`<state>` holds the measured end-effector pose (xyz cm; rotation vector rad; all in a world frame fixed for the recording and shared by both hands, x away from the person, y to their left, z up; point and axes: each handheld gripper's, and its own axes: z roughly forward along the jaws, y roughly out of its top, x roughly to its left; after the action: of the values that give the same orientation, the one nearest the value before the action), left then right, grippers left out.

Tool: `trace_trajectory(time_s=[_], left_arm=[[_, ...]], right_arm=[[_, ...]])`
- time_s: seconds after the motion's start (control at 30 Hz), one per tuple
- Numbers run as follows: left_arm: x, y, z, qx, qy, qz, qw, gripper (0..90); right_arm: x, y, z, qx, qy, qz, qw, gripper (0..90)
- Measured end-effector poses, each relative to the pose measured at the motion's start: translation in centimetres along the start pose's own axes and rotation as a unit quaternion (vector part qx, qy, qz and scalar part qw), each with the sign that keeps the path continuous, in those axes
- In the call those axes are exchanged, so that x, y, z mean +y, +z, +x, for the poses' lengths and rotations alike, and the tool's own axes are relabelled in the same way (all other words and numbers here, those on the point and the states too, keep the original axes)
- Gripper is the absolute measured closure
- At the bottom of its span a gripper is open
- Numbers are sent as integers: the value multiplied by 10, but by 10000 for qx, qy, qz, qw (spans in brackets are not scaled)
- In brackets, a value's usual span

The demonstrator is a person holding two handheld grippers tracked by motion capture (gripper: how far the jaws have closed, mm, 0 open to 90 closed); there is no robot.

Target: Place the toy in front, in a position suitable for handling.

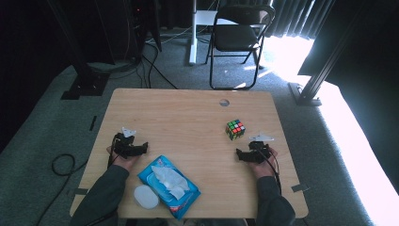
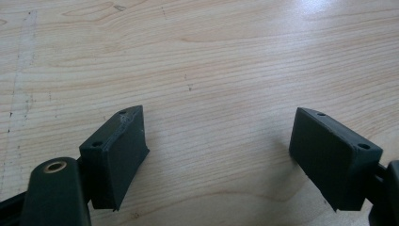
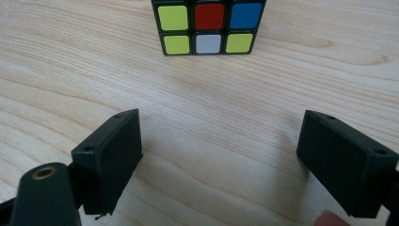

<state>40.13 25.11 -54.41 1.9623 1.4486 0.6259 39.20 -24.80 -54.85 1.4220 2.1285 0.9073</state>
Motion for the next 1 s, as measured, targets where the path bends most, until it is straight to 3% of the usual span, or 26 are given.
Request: trace_trajectory(time_s=[0.23,0.33,0.47,0.67,0.83,0.9,1.0], left_arm=[[0,0,-1,35,-36,6,10000,191],[1,0,-1,37,-43,3,10000,191],[1,0,-1,37,-44,0,10000,191],[1,1,-1,38,-50,-1,10000,191],[1,1,-2,69,-81,-7,9999,188],[1,1,-2,73,-75,0,9999,187],[1,1,-2,74,-72,1,9999,186]], right_arm=[[2,-1,1,-5,12,25,10000,163],[6,-5,1,100,74,-183,9998,162],[11,-8,2,99,62,-263,9996,161],[20,-12,9,185,-112,-439,9988,129],[26,-11,11,266,-87,-428,9987,123],[30,-9,15,238,-224,-425,9986,122],[34,-6,16,237,-221,-459,9984,123]])
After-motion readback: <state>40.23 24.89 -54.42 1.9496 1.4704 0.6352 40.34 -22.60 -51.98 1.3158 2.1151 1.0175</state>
